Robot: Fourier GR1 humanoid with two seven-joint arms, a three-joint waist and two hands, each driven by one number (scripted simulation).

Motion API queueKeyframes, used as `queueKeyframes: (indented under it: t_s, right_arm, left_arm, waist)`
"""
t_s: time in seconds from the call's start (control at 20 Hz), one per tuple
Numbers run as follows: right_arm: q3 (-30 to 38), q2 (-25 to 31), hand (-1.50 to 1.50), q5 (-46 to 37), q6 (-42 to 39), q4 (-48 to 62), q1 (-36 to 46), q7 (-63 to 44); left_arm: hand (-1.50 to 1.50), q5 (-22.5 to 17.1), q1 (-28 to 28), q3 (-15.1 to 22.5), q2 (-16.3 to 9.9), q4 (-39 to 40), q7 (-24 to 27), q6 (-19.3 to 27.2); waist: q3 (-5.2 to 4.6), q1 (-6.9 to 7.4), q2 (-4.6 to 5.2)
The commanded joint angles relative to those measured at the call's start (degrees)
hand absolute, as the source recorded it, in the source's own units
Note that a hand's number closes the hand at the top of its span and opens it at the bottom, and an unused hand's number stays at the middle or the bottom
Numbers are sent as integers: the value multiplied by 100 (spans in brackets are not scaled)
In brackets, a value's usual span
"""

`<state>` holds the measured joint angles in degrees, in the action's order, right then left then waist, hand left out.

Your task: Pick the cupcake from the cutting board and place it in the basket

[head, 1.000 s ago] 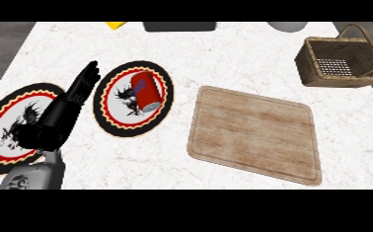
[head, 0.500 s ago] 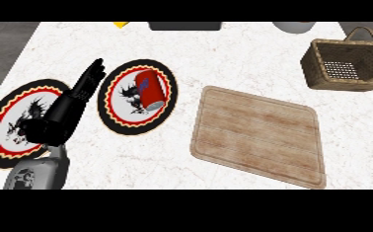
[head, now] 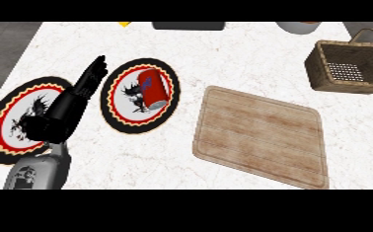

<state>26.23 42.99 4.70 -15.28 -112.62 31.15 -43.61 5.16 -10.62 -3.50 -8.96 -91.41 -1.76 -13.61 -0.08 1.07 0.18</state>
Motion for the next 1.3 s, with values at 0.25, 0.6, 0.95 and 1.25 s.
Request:
queueKeyframes:
  t_s: [0.25,0.6,0.95,1.25]
  right_arm:
    - [-319,375,150,-841,459,2433,1236,913]
    - [-271,402,150,-1138,331,4262,1029,2692]
    - [-326,547,150,-1628,741,5902,1490,4075]
    - [-491,371,150,-2038,1392,6592,1721,5005]
  left_arm:
    - [0,-264,99,-180,-201,-303,-179,-266]
    - [0,-26,88,-155,-45,148,226,-36]
    - [0,-11,81,-145,-107,145,351,-141]
    - [0,144,-251,9,84,-7,-171,115]
  waist:
    - [6,9,-6]
    - [9,-31,12]
    - [9,-1,17]
    - [10,-24,9]
